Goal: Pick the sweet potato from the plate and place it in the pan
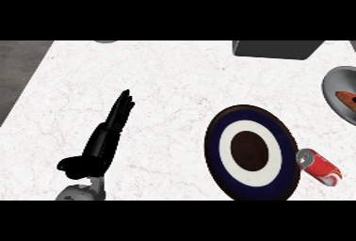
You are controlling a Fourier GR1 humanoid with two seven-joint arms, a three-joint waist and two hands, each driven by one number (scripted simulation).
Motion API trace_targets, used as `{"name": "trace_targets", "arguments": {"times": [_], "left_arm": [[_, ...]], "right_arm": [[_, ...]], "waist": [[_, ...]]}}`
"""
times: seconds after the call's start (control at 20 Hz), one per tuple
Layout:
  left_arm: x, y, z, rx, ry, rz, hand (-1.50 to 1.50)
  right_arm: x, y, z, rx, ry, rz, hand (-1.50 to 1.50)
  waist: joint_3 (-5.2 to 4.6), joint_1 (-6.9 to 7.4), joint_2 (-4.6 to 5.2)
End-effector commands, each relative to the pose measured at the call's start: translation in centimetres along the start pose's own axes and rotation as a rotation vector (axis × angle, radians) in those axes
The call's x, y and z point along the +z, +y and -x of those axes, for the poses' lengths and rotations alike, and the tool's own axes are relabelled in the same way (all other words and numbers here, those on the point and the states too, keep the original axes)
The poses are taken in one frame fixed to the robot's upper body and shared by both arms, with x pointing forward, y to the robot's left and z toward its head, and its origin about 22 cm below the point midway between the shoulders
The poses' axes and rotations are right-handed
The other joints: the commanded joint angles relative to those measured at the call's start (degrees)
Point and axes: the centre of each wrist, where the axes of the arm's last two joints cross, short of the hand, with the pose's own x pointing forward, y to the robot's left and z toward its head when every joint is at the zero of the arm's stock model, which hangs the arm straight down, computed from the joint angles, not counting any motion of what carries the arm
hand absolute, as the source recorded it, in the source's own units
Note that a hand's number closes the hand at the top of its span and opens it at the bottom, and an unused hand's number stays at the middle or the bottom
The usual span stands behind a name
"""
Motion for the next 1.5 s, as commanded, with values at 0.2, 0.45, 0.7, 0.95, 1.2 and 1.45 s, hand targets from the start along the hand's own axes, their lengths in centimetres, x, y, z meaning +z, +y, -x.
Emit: {"name": "trace_targets", "arguments": {"times": [0.2,0.45,0.7,0.95,1.2,1.45], "left_arm": [[-0.3,0.1,-0.2,0.023,-0.006,-0.007,0.00],[0.5,0.2,1.0,0.001,0.011,-0.035,0.00],[-0.2,1.4,1.1,-0.011,0.019,-0.046,0.00],[0.6,0.9,1.9,0.006,0.028,-0.068,0.00],[1.7,0.3,1.0,-0.010,0.026,-0.049,0.00],[2.9,2.2,1.6,-0.015,0.014,-0.063,0.00]], "right_arm": [[-0.5,-0.8,-0.3,-0.173,-0.071,-0.008,-1.50],[-1.3,-2.5,0.1,-0.372,-0.111,0.096,-1.50],[-1.1,-2.2,1.3,-0.556,-0.072,0.059,-1.50],[-0.7,-2.9,5.5,-0.702,-0.148,-0.034,-1.50],[0.1,-3.1,9.2,-0.731,-0.173,-0.156,-1.50],[1.1,-3.6,12.4,-0.724,-0.252,-0.183,-1.50]], "waist": [[0.21,-0.08,0.20],[0.12,-1.49,-0.20],[-0.12,-2.43,-0.69],[-0.21,-3.42,-1.20],[-0.36,-3.53,-1.71],[-0.42,-3.76,-1.83]]}}
